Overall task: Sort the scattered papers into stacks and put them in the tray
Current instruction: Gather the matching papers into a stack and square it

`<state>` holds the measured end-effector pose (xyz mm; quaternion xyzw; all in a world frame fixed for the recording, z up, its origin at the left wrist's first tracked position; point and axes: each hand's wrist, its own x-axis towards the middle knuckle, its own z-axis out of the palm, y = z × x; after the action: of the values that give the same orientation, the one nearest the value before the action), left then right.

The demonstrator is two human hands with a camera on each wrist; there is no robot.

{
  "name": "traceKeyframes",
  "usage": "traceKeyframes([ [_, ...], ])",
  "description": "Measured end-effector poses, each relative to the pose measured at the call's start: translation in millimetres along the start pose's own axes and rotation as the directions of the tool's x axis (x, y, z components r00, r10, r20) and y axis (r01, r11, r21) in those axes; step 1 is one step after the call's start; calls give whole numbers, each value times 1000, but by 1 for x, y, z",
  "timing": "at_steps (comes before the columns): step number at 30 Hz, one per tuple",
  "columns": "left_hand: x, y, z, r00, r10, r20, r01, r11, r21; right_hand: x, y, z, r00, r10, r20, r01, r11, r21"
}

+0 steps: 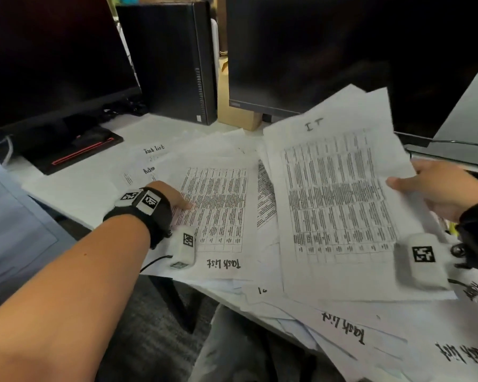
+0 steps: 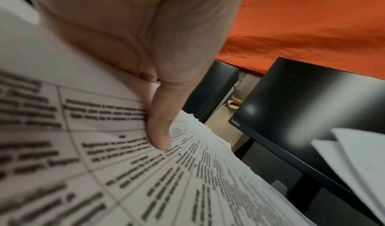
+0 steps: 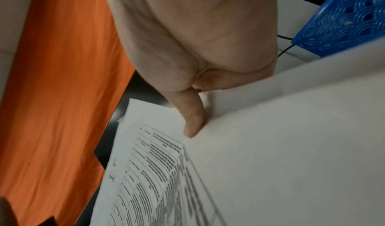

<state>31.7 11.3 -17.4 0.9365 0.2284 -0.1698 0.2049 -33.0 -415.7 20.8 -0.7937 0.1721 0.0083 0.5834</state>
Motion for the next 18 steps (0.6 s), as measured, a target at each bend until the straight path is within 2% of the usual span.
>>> traceKeyframes([
  [3, -1, 0, -1, 999, 14, -38, -13, 1000, 19, -1, -10, -5, 992, 12, 126, -41, 973, 225],
  [6, -7, 4, -5, 995, 22, -96, -22, 1000, 1, 4, -10, 9, 977, 95, 189, -149, 942, 299],
  [8, -8, 7, -7, 994, 30, -108, -28, 999, 19, 9, -5, 30, 963, 178, 202, -226, 942, 248],
  [11, -8, 14, -1, 991, 60, -118, -63, 998, -21, 21, 12, 63, 920, 346, 186, -356, 934, 19],
  [13, -5, 17, 6, 991, 76, -111, -88, 990, -110, 26, 20, 82, 882, 440, 171, -441, 897, -33],
  [15, 6, 14, 14, 981, 42, -190, -97, 952, -292, 24, 21, 93, 861, 481, 165, -475, 877, -73],
  [16, 9, 11, 16, 972, 0, -234, -113, 877, -467, 24, 22, 93, 872, 467, 146, -460, 884, -82],
  [18, 15, 7, 18, 956, -55, -289, -135, 791, -596, 27, 27, 87, 880, 449, 156, -454, 891, -6],
])
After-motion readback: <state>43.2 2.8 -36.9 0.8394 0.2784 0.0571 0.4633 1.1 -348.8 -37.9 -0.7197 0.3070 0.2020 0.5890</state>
